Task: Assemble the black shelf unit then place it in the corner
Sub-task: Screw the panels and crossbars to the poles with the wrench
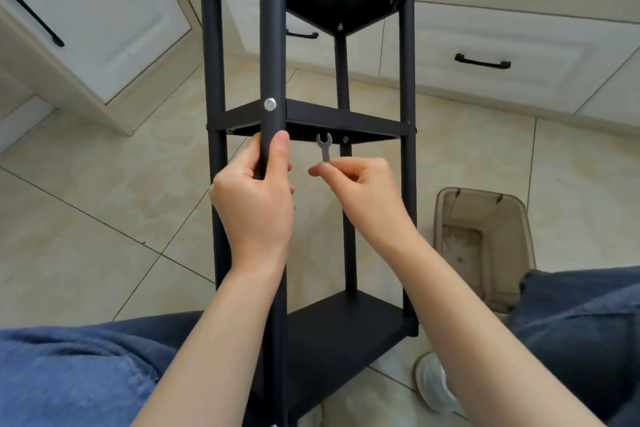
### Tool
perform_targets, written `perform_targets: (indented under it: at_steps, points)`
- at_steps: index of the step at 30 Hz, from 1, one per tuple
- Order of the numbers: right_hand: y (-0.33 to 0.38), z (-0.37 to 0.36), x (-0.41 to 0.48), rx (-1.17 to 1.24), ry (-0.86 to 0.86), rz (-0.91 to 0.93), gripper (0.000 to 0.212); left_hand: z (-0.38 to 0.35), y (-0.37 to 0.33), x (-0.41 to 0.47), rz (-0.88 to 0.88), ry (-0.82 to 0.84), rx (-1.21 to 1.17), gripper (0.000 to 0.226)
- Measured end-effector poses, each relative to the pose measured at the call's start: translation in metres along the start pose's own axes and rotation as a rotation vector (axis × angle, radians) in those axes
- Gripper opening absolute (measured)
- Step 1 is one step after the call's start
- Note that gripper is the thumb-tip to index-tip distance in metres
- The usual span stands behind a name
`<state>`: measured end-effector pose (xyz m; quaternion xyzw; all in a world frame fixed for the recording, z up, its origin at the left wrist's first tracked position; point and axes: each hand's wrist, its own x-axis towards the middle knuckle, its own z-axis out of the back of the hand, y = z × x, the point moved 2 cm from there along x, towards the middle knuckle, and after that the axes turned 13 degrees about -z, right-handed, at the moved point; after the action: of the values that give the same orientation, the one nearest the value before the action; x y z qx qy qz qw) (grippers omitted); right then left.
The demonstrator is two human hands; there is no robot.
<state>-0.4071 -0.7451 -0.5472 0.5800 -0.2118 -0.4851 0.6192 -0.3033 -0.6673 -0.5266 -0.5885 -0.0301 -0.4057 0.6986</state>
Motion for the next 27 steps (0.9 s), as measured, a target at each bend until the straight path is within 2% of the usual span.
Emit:
perform_targets:
  at_steps: [6, 10, 15, 17, 20, 27]
  points:
    - [0.009, -0.01, 0.011, -0.111, 0.111, -0.079, 0.024, 0.0, 0.0, 0.0, -0.053, -0.001, 0.03, 0.027]
    - [0.016, -0.012, 0.018, -0.104, 0.113, -0.066, 0.029, 0.002, 0.001, 0.002, -0.053, 0.002, 0.039, 0.019]
    - [0.024, -0.016, 0.025, -0.091, 0.175, -0.037, 0.031, 0.004, 0.002, 0.0, -0.048, 0.01, 0.054, 0.02]
    - [0.025, -0.017, 0.028, -0.068, 0.183, -0.029, 0.039, 0.005, 0.003, -0.001, -0.046, 0.005, 0.048, 0.014]
    - [0.024, -0.019, 0.028, -0.067, 0.207, 0.004, 0.056, 0.005, 0.004, -0.002, -0.041, -0.008, 0.074, 0.019]
    - [0.027, -0.023, 0.027, -0.049, 0.211, 0.065, 0.06, 0.008, 0.005, -0.002, -0.06, -0.015, 0.12, 0.021]
